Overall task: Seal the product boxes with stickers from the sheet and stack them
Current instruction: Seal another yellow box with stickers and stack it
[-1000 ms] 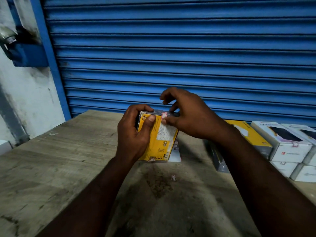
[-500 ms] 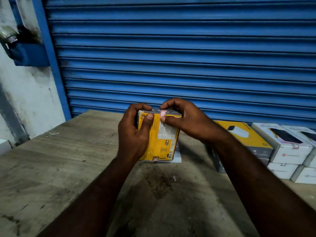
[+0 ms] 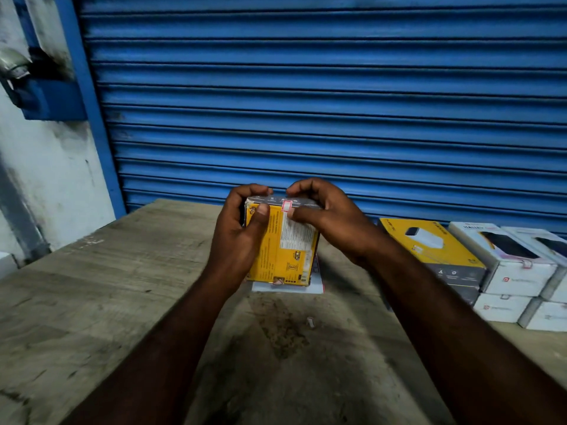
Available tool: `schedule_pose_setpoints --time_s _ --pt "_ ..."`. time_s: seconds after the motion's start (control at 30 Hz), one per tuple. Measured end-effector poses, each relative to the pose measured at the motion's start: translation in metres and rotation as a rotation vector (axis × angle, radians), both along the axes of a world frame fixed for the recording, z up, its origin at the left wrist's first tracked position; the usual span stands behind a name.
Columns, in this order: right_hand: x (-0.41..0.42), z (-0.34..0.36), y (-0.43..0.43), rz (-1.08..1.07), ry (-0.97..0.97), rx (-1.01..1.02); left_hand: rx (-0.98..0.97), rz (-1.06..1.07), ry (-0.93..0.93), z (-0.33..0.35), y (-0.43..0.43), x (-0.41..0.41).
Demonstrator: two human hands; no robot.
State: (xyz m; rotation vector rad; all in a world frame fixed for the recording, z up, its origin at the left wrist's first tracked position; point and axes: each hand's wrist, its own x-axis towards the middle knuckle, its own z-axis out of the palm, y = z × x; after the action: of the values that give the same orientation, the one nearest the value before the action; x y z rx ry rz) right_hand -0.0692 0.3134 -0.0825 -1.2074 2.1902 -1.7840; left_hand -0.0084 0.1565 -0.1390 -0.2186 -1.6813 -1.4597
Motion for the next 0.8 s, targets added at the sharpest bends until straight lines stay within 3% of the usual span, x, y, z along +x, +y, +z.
schedule_pose_setpoints --time_s 0.47,0.8 --pt "0.006 0.000 -0.011 -0.196 -0.262 -0.235 -0.058 -0.096 -0.026 0.001 0.009 0.004" --pt "0.007 0.002 -0.007 -0.078 -0.321 -0.150 0.134 -0.207 -0.066 0.006 -0.003 0.004"
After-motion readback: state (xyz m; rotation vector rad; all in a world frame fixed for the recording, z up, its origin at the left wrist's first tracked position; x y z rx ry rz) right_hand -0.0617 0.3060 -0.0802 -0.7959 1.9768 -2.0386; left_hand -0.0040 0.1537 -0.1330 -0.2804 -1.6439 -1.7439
